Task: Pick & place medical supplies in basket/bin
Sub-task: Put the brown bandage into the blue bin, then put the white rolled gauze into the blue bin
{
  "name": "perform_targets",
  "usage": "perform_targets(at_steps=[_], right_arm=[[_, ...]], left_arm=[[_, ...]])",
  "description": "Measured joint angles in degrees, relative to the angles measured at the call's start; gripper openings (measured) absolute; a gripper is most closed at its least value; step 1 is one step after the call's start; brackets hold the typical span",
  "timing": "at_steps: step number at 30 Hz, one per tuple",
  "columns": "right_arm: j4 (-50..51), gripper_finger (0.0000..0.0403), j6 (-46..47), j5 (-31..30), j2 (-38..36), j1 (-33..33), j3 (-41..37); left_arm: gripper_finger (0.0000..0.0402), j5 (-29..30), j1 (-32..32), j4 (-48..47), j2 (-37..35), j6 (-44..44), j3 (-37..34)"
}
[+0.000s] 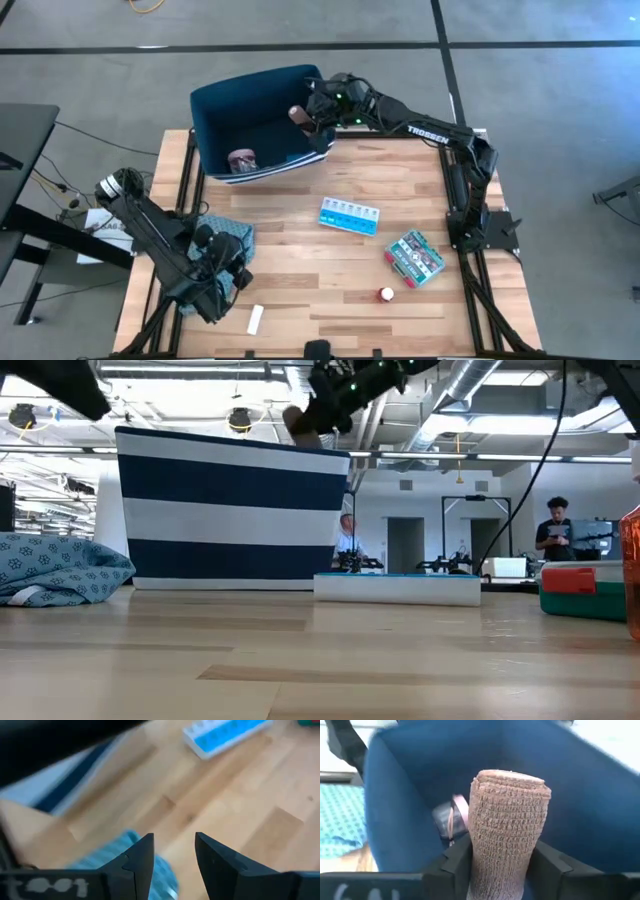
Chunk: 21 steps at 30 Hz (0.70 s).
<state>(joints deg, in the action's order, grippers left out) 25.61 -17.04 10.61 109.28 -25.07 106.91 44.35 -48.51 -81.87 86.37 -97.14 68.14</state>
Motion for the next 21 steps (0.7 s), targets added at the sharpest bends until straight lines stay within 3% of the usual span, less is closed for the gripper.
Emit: perform_targets(at_steps=[5,9,14,21], right_arm=[[0.89,0.0198,-2.39,-0.64,1.13,0.57,0.41],[0.48,0.0214,-2.51,-5.00,2.56,2.13,1.97],[0.86,0.0212,-2.53,-13.15,2.55,4.50,3.40],[3.37,0.0196,-2.36,-13.80,-1.14,9.61,8.53]], left_arm=[[0.0135,-13.79,2.01,10.35,0.00,7.13,-0.04],[0.0135,-19.20,3.89,18.42,0.00,9.77,-0.07],[0.0135,-22.19,4.28,24.91,1.81,10.30,-0.07],[0.0135,-39.86,4.76,32.27,9.14,3.94,-0.11]])
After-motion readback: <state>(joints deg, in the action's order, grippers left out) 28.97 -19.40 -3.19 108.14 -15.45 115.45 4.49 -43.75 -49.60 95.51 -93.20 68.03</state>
